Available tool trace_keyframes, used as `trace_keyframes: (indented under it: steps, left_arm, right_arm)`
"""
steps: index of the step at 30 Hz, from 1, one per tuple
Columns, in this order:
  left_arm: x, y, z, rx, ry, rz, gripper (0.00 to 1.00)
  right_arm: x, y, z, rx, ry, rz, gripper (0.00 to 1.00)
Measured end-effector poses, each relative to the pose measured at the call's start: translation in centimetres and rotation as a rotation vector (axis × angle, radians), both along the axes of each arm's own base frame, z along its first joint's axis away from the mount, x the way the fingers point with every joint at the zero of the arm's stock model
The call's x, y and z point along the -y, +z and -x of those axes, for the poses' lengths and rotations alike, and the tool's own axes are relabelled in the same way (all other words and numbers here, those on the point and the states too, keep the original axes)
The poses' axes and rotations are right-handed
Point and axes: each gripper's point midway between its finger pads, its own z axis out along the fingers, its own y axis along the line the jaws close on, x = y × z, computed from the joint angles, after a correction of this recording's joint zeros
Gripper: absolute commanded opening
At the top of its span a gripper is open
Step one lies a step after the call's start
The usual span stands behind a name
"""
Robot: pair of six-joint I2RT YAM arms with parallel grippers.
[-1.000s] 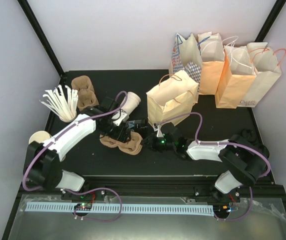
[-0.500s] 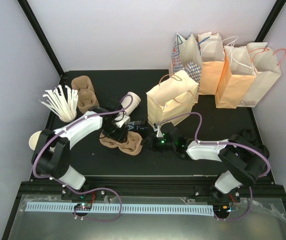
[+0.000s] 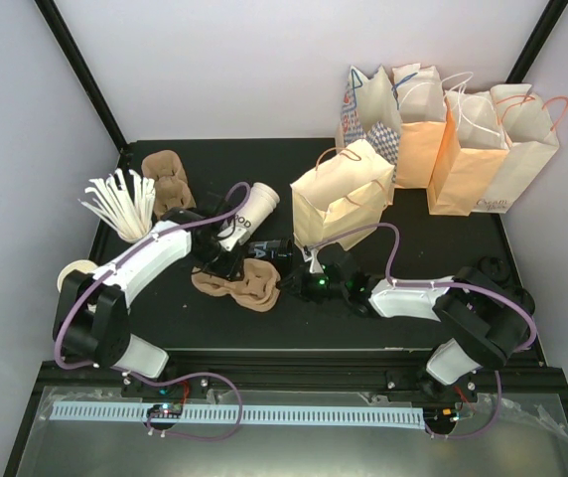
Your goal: Pack the takeout coffee
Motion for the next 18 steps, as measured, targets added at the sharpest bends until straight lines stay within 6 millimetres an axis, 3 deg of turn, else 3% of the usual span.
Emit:
trace_keyframes:
  steps: [18]
  left_arm:
    - [0.4, 3.4, -0.3, -0.071, 0.108, 0.269, 0.50]
  right_arm:
    - [0.5, -0.8, 0.1, -0.016, -0.009, 0.040, 0.04]
